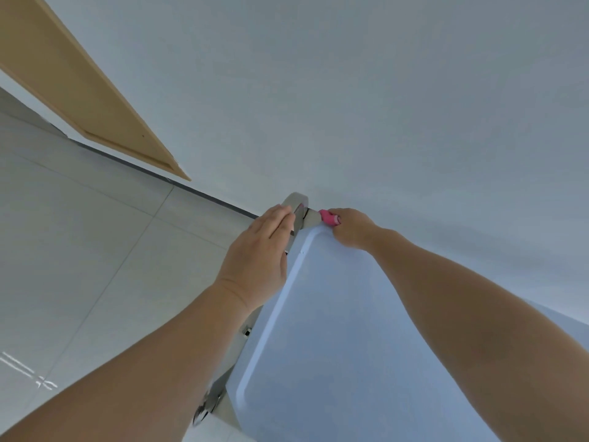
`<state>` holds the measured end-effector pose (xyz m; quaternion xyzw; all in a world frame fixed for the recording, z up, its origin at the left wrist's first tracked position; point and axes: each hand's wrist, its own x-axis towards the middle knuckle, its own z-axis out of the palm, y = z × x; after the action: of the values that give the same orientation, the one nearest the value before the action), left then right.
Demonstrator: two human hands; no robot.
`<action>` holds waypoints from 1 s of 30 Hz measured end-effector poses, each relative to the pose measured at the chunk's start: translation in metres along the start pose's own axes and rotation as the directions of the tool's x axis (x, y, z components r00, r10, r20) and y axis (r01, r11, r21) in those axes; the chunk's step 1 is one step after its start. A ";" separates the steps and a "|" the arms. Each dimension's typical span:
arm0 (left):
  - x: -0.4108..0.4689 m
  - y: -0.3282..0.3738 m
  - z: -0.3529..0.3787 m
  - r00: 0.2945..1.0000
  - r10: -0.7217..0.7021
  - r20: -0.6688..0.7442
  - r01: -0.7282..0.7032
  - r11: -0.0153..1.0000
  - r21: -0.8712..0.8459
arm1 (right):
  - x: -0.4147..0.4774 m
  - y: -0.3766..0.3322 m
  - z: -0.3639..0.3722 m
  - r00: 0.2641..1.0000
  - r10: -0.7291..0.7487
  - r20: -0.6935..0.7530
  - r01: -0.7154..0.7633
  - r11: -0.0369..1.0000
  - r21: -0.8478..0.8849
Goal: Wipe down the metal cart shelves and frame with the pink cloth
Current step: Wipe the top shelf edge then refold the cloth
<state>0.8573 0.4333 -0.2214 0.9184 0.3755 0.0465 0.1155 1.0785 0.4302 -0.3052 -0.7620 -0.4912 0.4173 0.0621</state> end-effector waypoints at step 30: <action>0.000 0.004 0.004 0.995 0.034 -0.098 -0.028 0.998 0.065 | -0.057 0.089 -0.012 0.993 0.085 -0.080 -0.092 0.991 -0.097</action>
<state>0.8612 0.4300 -0.2246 0.9239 0.3678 0.0817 0.0669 1.1397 0.3428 -0.3095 -0.8005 -0.4746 0.3652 0.0237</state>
